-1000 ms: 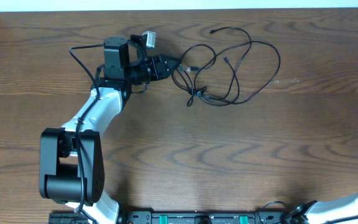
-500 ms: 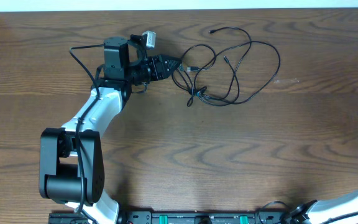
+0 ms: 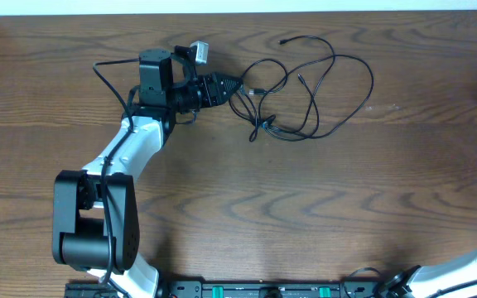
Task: Untangle cables
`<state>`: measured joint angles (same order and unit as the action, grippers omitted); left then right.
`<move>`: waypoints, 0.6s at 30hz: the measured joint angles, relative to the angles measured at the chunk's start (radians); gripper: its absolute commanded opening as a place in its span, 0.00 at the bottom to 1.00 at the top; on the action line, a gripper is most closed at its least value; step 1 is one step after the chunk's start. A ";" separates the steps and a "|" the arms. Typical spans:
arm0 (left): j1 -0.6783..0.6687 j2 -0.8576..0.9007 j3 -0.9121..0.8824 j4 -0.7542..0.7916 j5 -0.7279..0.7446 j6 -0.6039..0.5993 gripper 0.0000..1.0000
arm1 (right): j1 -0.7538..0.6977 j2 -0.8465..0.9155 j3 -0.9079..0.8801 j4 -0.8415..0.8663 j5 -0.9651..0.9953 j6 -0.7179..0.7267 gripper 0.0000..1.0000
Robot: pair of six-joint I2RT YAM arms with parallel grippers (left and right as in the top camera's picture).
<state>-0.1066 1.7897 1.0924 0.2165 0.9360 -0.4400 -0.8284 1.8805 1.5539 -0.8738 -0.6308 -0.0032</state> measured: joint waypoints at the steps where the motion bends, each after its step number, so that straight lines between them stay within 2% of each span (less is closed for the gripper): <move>1: 0.000 0.000 0.000 0.000 0.000 0.000 0.48 | 0.013 0.000 0.000 -0.010 -0.012 -0.010 0.99; 9: 0.000 0.000 0.000 0.005 0.000 -0.004 0.49 | 0.321 0.000 0.000 -0.036 -0.073 -0.083 0.99; 15: 0.004 0.000 0.000 -0.005 0.000 0.028 0.49 | 0.615 0.000 0.000 0.005 0.041 -0.095 0.99; 18: 0.030 0.000 0.000 -0.031 -0.003 0.056 0.49 | 0.748 0.000 0.000 0.016 0.129 -0.175 0.99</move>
<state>-0.0769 1.7893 1.0924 0.1852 0.9325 -0.3843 -0.0803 1.8805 1.5539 -0.8581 -0.5018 -0.1787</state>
